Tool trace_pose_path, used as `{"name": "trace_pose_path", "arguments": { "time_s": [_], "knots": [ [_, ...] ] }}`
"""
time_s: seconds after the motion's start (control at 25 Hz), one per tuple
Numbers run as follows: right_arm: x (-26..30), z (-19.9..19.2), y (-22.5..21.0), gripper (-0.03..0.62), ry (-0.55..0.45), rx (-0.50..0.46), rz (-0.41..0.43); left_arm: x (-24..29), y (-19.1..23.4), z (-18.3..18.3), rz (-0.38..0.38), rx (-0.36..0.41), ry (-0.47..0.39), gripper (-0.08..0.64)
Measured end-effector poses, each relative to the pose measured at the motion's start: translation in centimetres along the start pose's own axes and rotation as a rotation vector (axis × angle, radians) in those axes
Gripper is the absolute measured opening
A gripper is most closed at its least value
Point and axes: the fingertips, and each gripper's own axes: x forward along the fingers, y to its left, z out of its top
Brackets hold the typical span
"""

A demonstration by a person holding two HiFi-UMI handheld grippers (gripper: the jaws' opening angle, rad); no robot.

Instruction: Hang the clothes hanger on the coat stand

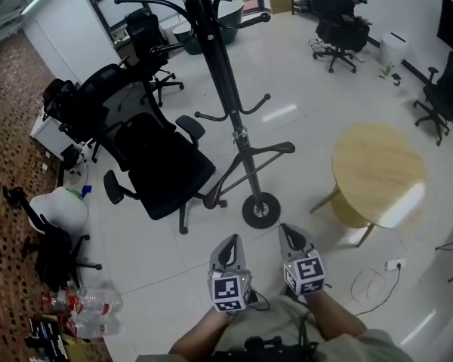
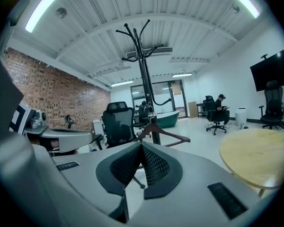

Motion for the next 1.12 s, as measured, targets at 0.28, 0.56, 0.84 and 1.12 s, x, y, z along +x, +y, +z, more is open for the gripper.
{"name": "trace_pose_path", "arguments": {
  "time_s": [0.28,0.56,0.84,1.12],
  "knots": [
    [0.0,2.5,1.9,0.002,-0.051,-0.014,-0.013,-0.2,0.7,-0.1,-0.034,-0.015,-0.014,0.017],
    [-0.2,2.1,2.8,0.002,-0.017,-0.032,-0.019,-0.1,1.0,0.4,-0.046,-0.024,-0.030,0.017],
    [0.3,1.5,2.0,0.002,-0.009,-0.023,-0.027,0.6,0.3,0.6,-0.074,-0.027,-0.030,0.017],
    [0.3,1.2,1.9,0.002,-0.003,-0.006,-0.028,0.9,0.0,0.2,-0.083,-0.016,-0.023,0.017]
  ]
}}
